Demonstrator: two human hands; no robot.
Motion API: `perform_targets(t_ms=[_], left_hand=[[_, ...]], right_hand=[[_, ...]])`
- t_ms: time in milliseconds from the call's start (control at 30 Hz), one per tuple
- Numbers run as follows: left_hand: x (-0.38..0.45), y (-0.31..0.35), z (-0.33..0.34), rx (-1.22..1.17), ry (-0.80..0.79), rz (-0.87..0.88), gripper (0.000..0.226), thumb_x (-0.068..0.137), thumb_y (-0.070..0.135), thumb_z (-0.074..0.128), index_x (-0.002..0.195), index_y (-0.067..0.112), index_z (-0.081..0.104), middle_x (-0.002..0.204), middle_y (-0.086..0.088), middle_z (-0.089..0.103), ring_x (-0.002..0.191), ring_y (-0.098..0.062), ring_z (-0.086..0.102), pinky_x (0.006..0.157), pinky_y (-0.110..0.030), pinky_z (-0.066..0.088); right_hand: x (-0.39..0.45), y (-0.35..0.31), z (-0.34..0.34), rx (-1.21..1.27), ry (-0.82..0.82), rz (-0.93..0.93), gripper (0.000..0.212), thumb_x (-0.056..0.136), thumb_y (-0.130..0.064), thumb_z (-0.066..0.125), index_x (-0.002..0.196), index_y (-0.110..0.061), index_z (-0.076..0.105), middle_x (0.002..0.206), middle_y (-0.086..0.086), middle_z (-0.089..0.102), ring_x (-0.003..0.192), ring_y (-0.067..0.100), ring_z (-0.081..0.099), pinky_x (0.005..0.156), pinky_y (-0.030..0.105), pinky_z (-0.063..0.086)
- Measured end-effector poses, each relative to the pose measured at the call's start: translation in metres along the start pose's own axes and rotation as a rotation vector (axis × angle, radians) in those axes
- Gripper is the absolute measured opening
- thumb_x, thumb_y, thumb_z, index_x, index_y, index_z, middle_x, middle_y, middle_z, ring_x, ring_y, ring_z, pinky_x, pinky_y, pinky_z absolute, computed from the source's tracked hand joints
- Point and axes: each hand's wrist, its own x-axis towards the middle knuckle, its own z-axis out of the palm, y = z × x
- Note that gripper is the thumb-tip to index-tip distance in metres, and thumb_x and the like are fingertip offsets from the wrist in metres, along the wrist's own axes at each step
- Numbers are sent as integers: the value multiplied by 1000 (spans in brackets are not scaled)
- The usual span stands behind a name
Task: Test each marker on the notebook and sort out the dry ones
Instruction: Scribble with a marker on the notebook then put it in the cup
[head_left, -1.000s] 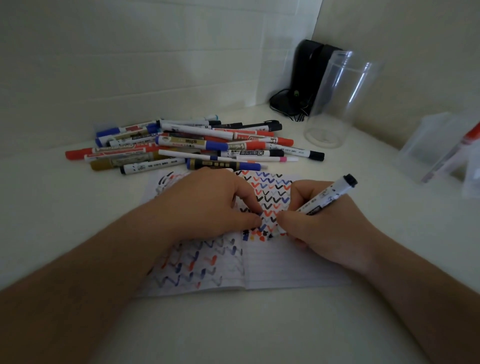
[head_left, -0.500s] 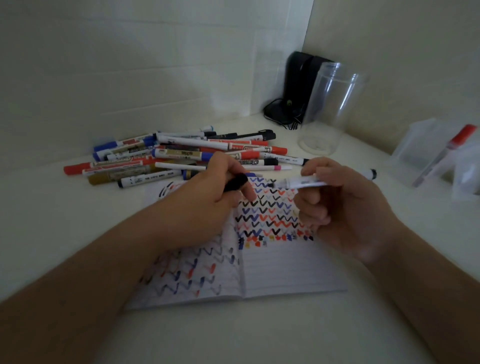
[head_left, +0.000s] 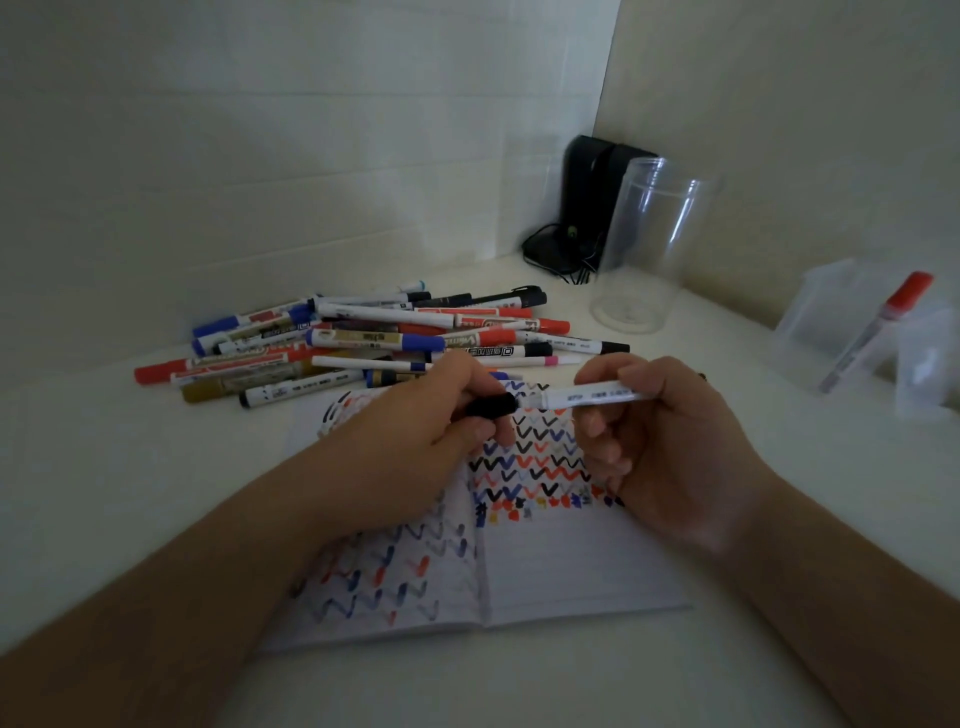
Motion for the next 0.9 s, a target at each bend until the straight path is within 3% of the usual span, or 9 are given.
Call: perform_targets(t_ms=[200,367,500,600,733,900], left_hand=[[1,2,2,60,55,36,14,105,32,52,112,43,50,107,26,68,102,9,61,84,-18,50],[-1,6,0,18,96,94,15,108,29,44,106,41,52,96,22,68,89,-3,62,74,-24,47],[-5,10,3,26,145,116,16,108,31,40,106,41,52,85,15,63,78,-4,58,62,-14,40],[-5,16,10,110,241,119,16,107,29,40,114,33,53,77,14,54,75,3,53,63,-11,38],[-1,19,16,137,302,88,14,107,25,41,116,25,53,82,16,50,71,0,48,65,-13,38],[2,12,11,187,290,172,16,108,29,36,109,32,52,84,17,54,82,-1,53,64,-15,38]], right_hand=[[-2,4,7,-160,19,-75,4,89,-12,58,90,-12,62,72,13,64,52,19,52,43,24,41],[-6,0,9,-140,-8,-115,13,92,-16,70,81,-11,65,73,15,66,56,19,55,48,24,45],[-9,-1,13,-130,-3,-156,13,88,-19,67,80,-9,67,72,15,66,56,18,57,48,23,48],[-11,0,16,-90,-1,-177,13,88,-18,67,79,-10,70,74,16,68,59,19,61,49,23,50],[-10,4,18,9,-25,-109,13,87,-20,67,78,-12,70,77,14,69,64,18,62,53,23,53],[-10,2,15,-20,-26,-95,10,89,-19,69,83,-10,70,82,18,70,68,21,64,57,25,54]])
